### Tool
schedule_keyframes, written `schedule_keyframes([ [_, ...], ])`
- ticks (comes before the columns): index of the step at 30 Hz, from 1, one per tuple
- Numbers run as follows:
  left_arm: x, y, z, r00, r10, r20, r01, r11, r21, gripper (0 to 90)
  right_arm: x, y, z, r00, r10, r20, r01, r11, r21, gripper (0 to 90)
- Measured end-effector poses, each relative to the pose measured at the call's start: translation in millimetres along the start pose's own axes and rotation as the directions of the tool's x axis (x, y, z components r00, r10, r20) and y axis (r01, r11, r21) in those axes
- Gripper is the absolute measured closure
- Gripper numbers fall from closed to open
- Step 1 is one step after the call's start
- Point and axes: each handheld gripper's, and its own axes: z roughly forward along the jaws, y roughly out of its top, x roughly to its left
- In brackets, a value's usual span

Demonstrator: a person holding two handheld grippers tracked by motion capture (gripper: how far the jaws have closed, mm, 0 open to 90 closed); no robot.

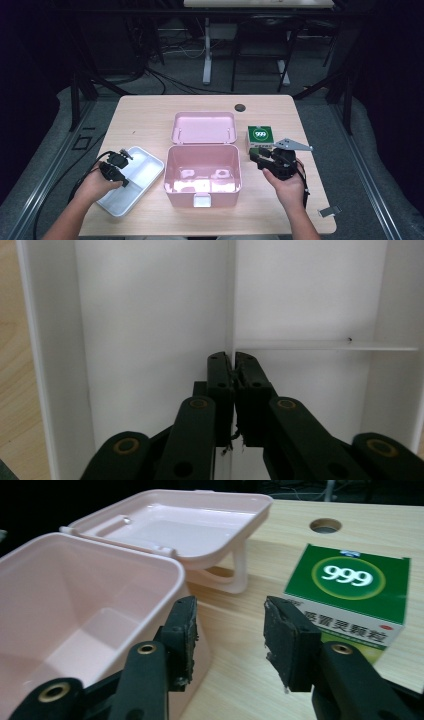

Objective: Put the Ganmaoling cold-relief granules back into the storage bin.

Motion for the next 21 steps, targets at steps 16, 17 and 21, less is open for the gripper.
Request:
schedule_keyframes([
  [16, -20.8, -6.8, -32.8, 0.9994, 0.015, -0.03, -0.02, 0.9848, -0.173, 45.7, -29.1, 6.7, 20.4, 0.9799, -0.033, 0.197, 0.023, 0.998, 0.051, 27.0],
  [17, -22.0, -7.5, -35.2, 0.9995, 0.013, -0.028, -0.018, 0.9824, -0.186, 44.7, -30.8, 7.9, 21.9, 0.983, -0.037, 0.18, 0.023, 0.996, 0.082, 24.8],
  [21, -29.4, -9.5, -41.1, 0.9998, 0.002, 0.017, 0.002, 0.9672, -0.254, 44.5, -32.5, 12.3, 33.9, 0.9735, -0.048, 0.224, 0.026, 0.994, 0.103, 13.7],
])
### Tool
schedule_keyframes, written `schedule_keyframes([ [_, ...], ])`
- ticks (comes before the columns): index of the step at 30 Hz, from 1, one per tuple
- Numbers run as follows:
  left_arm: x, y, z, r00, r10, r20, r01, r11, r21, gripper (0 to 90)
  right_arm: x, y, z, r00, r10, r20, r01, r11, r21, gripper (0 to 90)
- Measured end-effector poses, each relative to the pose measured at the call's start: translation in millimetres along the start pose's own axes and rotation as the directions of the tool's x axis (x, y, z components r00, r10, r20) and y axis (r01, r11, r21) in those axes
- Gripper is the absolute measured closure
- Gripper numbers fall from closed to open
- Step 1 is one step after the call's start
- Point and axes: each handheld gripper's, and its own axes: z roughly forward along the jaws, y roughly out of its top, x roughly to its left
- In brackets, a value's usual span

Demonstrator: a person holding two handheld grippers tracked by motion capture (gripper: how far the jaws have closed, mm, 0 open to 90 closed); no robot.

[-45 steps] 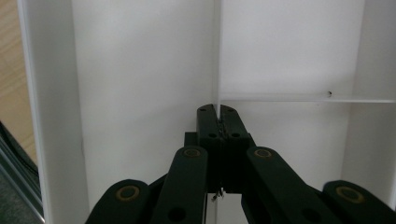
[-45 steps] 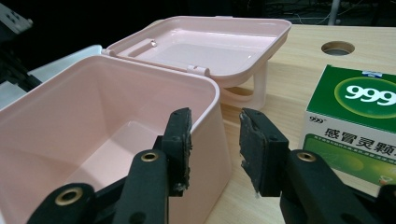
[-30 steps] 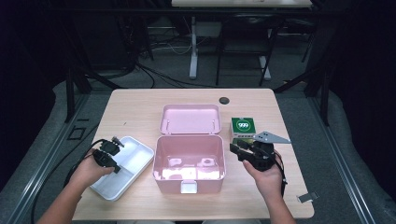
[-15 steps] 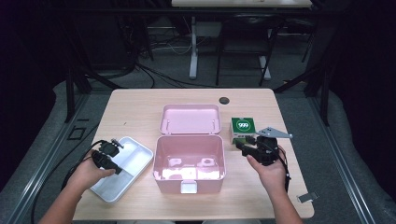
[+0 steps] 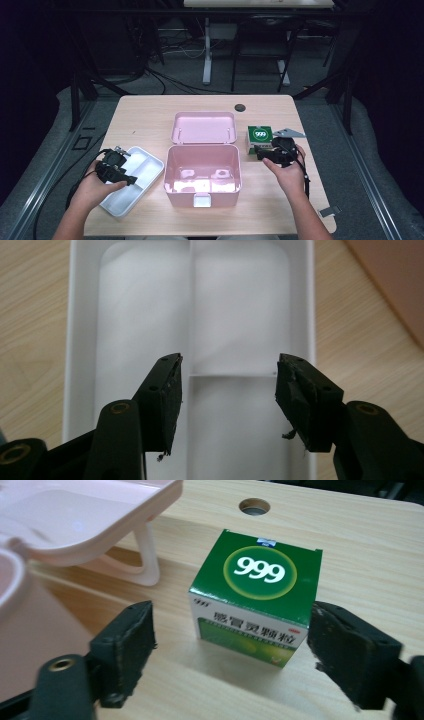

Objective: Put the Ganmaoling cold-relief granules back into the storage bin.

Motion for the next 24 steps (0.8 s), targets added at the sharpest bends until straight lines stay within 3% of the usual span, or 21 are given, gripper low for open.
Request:
schedule_keyframes([
  [4, -8.8, 0.7, 0.6, 0.9996, 0.028, -0.001, -0.028, 0.9996, 0.004, 44.9, 2.6, 5.6, 9.2, 0.9977, 0.005, 0.067, -0.005, 1.0, -0.002, 9.5],
  [10, -14.4, 0.7, -7.5, 0.9994, 0.034, 0.002, -0.033, 0.9988, -0.035, 45.9, 4.7, 8.6, 24.4, 0.995, 0.054, 0.085, -0.056, 0.998, 0.026, 6.1],
  [12, -15.5, 0.4, -9.9, 0.9992, 0.039, 0.001, -0.039, 0.9984, -0.041, 45.9, 6.6, 9.7, 29.6, 0.99, 0.063, 0.126, -0.067, 0.997, 0.023, 6.2],
  [13, -15.8, 0.1, -10.8, 0.9992, 0.039, 0.002, -0.039, 0.9982, -0.046, 46.0, 5.9, 10.1, 31.0, 0.993, 0.067, 0.097, -0.07, 0.997, 0.028, 6.2],
  [14, -16.0, -0.1, -11.4, 0.9993, 0.037, 0.002, -0.037, 0.998, -0.052, 46.0, 7.0, 10.0, 35.2, 0.9895, 0.078, 0.121, -0.079, 0.997, 0.007, 6.1],
  [17, -16.1, 0.0, -12.8, 0.9992, 0.041, 0.003, -0.041, 0.9974, -0.06, 46.4, 4.5, 12.1, 38.5, 0.9913, 0.091, 0.095, -0.096, 0.994, 0.046, 6.1],
  [20, -16.7, -0.2, -13.0, 0.9989, 0.047, 0.009, -0.046, 0.997, -0.063, 46.8, 3.3, 13.3, 43.6, 0.9896, 0.106, 0.097, -0.111, 0.993, 0.047, 6.2],
  [23, -16.6, -0.9, -12.8, 0.9988, 0.046, 0.017, -0.045, 0.9969, -0.065, 47.1, 3.6, 13.6, 51.6, 0.9845, 0.108, 0.138, -0.113, 0.993, 0.031, 6.2],
  [24, -16.3, -1.0, -13.1, 0.9988, 0.046, 0.016, -0.044, 0.997, -0.064, 47.2, 3.2, 14.4, 51.7, 0.9837, 0.106, 0.146, -0.115, 0.992, 0.056, 6.2],
])
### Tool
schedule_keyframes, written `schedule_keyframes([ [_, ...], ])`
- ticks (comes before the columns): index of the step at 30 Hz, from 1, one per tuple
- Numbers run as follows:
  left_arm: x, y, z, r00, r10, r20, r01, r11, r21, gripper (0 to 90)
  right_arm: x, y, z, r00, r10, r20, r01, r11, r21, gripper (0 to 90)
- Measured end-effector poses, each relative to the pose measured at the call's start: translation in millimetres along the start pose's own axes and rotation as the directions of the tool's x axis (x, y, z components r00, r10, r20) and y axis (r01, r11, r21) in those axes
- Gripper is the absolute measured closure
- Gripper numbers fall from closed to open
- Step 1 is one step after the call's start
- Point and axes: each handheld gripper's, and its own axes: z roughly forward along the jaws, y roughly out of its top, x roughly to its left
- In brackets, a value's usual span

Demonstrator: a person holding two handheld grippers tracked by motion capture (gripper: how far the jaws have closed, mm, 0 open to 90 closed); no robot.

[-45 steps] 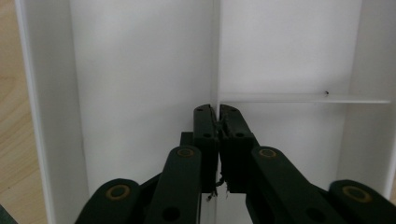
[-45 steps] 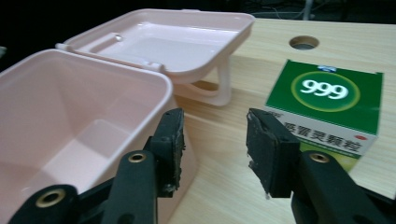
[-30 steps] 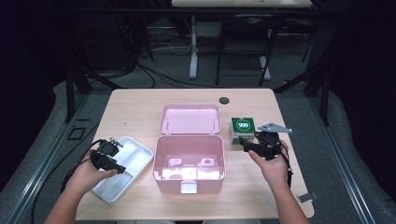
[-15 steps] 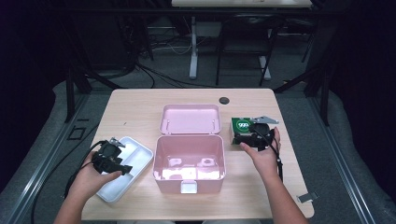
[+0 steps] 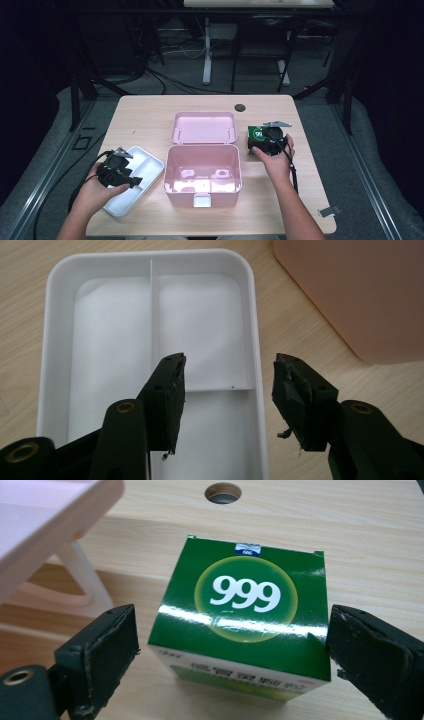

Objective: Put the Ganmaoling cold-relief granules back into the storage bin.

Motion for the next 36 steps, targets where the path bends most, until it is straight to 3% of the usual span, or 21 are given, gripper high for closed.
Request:
schedule_keyframes([
  [1, 0.4, -0.3, -0.4, 1.0, -0.004, 0.0, 0.004, 1.0, -0.001, 47.3, -1.7, 0.5, 0.8, 0.999, -0.001, -0.045, 0.001, 1.0, 0.007, 6.3],
  [4, 1.3, -0.6, -1.2, 1.0, -0.005, 0.001, 0.005, 1.0, -0.007, 47.4, -0.7, 0.6, 4.8, 0.9998, -0.002, 0.02, 0.002, 1.0, -0.003, 6.1],
  [5, 1.3, -0.7, -1.3, 1.0, -0.004, 0.001, 0.004, 1.0, -0.007, 47.5, -2.4, 0.7, 5.3, 0.9999, 0.012, 0.003, -0.012, 1.0, 0.001, 6.1],
  [6, 1.3, -0.7, -1.4, 1.0, -0.004, 0.001, 0.004, 1.0, -0.008, 47.6, -2.7, 0.6, 6.1, 0.9994, 0.025, 0.023, -0.025, 1.0, -0.003, 6.1],
  [7, 1.4, -0.8, -1.5, 1.0, -0.004, 0.005, 0.004, 1.0, -0.009, 47.6, -5.5, 1.1, 6.0, 0.9986, 0.032, -0.042, -0.032, 0.999, 0.012, 6.0],
  [8, 1.3, -0.9, -1.4, 1.0, -0.005, 0.006, 0.005, 1.0, -0.008, 47.7, -4.2, 0.1, 9.2, 0.9989, 0.046, 0.001, -0.046, 0.999, -0.025, 5.7],
  [9, 1.2, -0.9, -1.4, 1.0, -0.004, 0.006, 0.004, 1.0, -0.006, 47.7, -5.6, 0.8, 7.6, 0.9988, 0.045, -0.019, -0.045, 0.999, 0.002, 5.7],
  [16, 2.6, -1.4, -2.3, 0.9999, -0.013, 0.011, 0.013, 0.9998, -0.013, 48.0, -5.7, 0.9, 7.0, 0.999, 0.04, -0.019, -0.04, 0.999, 0.011, 5.1],
  [26, 2.9, -1.3, -1.5, 0.9998, -0.013, 0.013, 0.013, 0.9998, -0.014, 48.2, -8.5, 0.8, 8.4, 0.9965, 0.063, -0.055, -0.061, 0.998, 0.029, 4.9],
  [31, 2.7, -1.2, -2.7, 0.9999, -0.014, 0.009, 0.014, 0.9998, -0.017, 48.4, -0.6, -4.2, 7.1, 0.9981, 0.011, -0.06, -0.006, 0.997, 0.08, 11.3],
  [33, 2.9, -1.5, -3.7, 0.9998, -0.016, 0.01, 0.017, 0.9997, -0.02, 48.3, 4.3, -7.7, 4.7, 0.9994, -0.004, -0.035, 0.007, 0.998, 0.059, 14.3],
  [36, 3.0, -1.6, -3.4, 0.9998, -0.017, 0.008, 0.017, 0.9997, -0.019, 48.4, 7.2, -10.8, 0.8, 0.9972, 0.003, -0.075, 0.0, 0.999, 0.043, 16.5],
])
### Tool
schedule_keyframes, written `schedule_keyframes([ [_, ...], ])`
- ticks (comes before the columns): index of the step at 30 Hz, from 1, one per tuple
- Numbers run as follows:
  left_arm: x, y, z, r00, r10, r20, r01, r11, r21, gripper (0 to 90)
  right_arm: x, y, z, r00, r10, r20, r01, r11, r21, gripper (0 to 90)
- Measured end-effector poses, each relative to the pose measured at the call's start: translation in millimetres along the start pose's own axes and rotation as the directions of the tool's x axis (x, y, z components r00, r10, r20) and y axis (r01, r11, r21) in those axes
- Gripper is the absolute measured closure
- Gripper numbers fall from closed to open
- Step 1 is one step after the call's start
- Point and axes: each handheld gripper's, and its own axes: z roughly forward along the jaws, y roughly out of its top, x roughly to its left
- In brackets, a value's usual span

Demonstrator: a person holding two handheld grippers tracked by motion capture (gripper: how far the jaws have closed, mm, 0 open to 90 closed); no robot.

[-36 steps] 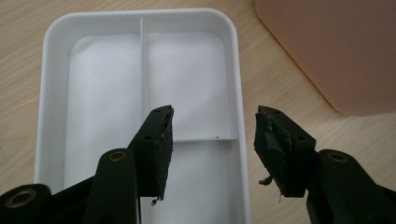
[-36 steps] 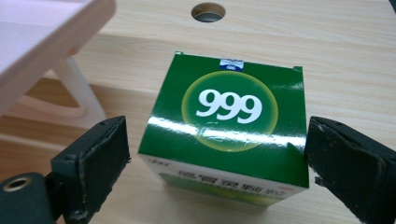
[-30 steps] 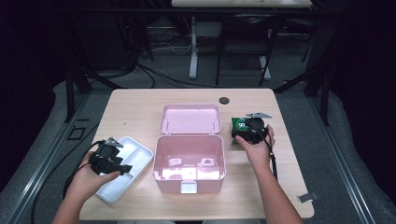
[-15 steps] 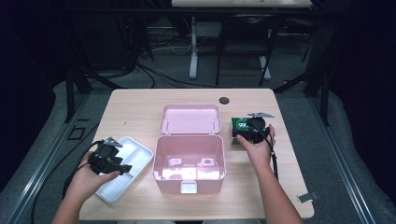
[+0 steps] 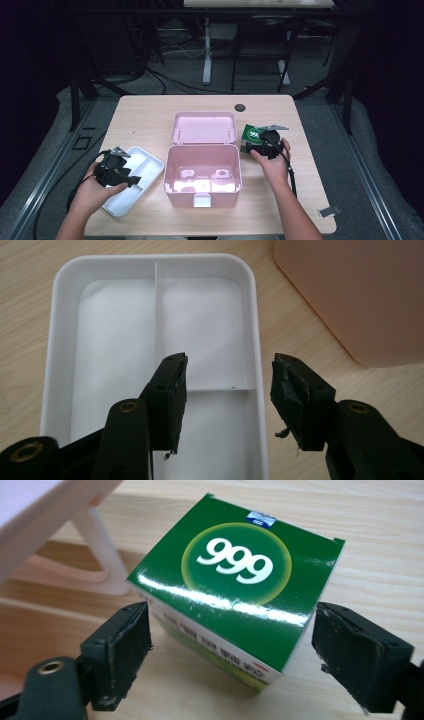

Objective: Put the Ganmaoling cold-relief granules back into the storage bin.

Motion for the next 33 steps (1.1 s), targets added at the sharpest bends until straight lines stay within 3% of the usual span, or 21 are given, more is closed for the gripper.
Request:
schedule_keyframes([
  [3, -0.5, 0.1, 0.6, 1.0, 0.003, 0.001, -0.003, 1.0, 0.003, 48.3, 4.3, -2.2, -4.8, 0.9997, -0.016, -0.016, 0.016, 1.0, -0.002, 22.0],
  [4, -0.7, 0.2, 0.6, 1.0, 0.002, 0.002, -0.002, 1.0, 0.003, 48.4, 5.7, -3.1, -6.6, 0.9984, -0.021, -0.053, 0.022, 1.0, 0.006, 24.6],
  [7, -0.7, 0.4, 0.4, 1.0, 0.001, 0.0, -0.001, 1.0, 0.001, 48.4, 11.0, -3.5, -9.6, 0.994, -0.046, -0.099, 0.047, 0.999, 0.012, 25.6],
  [12, -0.4, 0.3, -0.1, 1.0, 0.001, -0.001, -0.001, 1.0, -0.001, 48.4, 10.2, -0.8, -11.7, 0.994, -0.101, -0.042, 0.1, 0.994, -0.034, 20.3],
  [13, -0.2, 0.3, -0.1, 1.0, 0.001, -0.001, -0.001, 1.0, -0.001, 48.3, 5.8, 0.1, -10.1, 0.9927, -0.105, -0.061, 0.103, 0.994, -0.031, 18.6],
  [17, 0.0, 0.7, 1.1, 1.0, 0.004, -0.002, -0.004, 1.0, 0.002, 48.4, -3.5, 7.9, -1.9, 0.9902, -0.135, -0.036, 0.135, 0.991, 0.013, 14.3],
  [26, 1.0, 1.2, 2.1, 1.0, 0.002, 0.0, -0.002, 1.0, 0.004, 48.4, -1.2, 29.4, 4.8, 0.9741, -0.217, -0.062, 0.217, 0.976, -0.002, 13.2],
  [30, 1.4, 0.6, 3.0, 1.0, 0.0, 0.002, 0.0, 1.0, 0.007, 48.4, -3.6, 36.2, 10.8, 0.9703, -0.234, -0.062, 0.235, 0.972, 0.019, 13.2],
  [33, 1.5, 0.5, 3.9, 1.0, -0.002, 0.003, 0.002, 1.0, 0.008, 48.5, -7.2, 37.3, 15.1, 0.9713, -0.214, -0.105, 0.218, 0.976, 0.026, 13.0],
])
